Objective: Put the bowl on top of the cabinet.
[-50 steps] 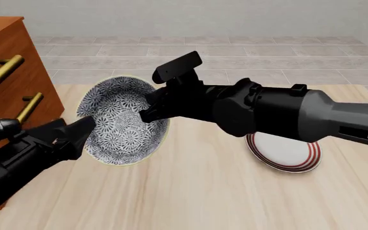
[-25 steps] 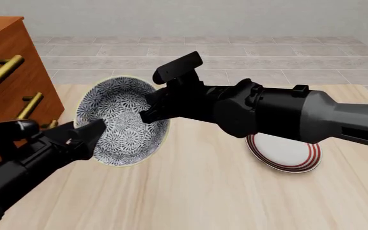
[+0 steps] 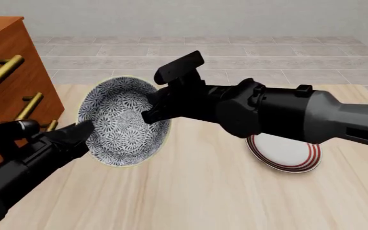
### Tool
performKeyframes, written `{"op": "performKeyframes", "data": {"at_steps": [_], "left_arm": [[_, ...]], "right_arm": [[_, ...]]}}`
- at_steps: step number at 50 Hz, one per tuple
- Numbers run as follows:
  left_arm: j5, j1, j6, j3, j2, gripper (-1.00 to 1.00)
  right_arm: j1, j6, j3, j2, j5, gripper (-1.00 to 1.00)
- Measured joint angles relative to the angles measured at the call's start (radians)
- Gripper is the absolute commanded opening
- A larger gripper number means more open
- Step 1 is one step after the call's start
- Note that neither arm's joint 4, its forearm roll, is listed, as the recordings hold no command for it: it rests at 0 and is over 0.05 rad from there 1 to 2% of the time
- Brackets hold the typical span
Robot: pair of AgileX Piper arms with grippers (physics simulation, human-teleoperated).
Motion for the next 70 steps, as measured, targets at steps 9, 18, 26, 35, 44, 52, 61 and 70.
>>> {"op": "performKeyframes", "data": {"at_steps": [9,18,26,35,44,52,61,70], "left_arm": [[-0.004,-0.005,-0.006,0.003,0.004,-1.00],[-0.005,-0.005,-0.007,0.003,0.006,-1.00],[-0.006,-0.001,-0.006,0.003,0.009,-1.00],[-0.016,0.001,-0.002,0.003,0.023,-1.00],[-0.028,0.006,0.001,0.004,0.040,-1.00],[-0.033,0.013,0.002,0.005,0.047,-1.00],[-0.033,0.023,0.007,0.005,0.049,-1.00],[-0.030,0.029,0.015,0.003,0.052,-1.00]], "right_arm": [[-0.003,0.005,-0.007,0.001,0.002,1.00],[-0.002,0.010,-0.010,0.001,0.007,1.00],[0.002,0.014,-0.003,-0.008,0.010,1.00],[0.010,0.011,0.011,-0.025,0.013,1.00],[0.018,0.002,0.027,-0.051,0.018,1.00],[0.023,-0.010,0.039,-0.081,0.026,1.00],[0.011,-0.057,0.059,-0.128,0.027,1.00],[-0.005,-0.125,0.095,-0.201,0.019,1.00]]}}
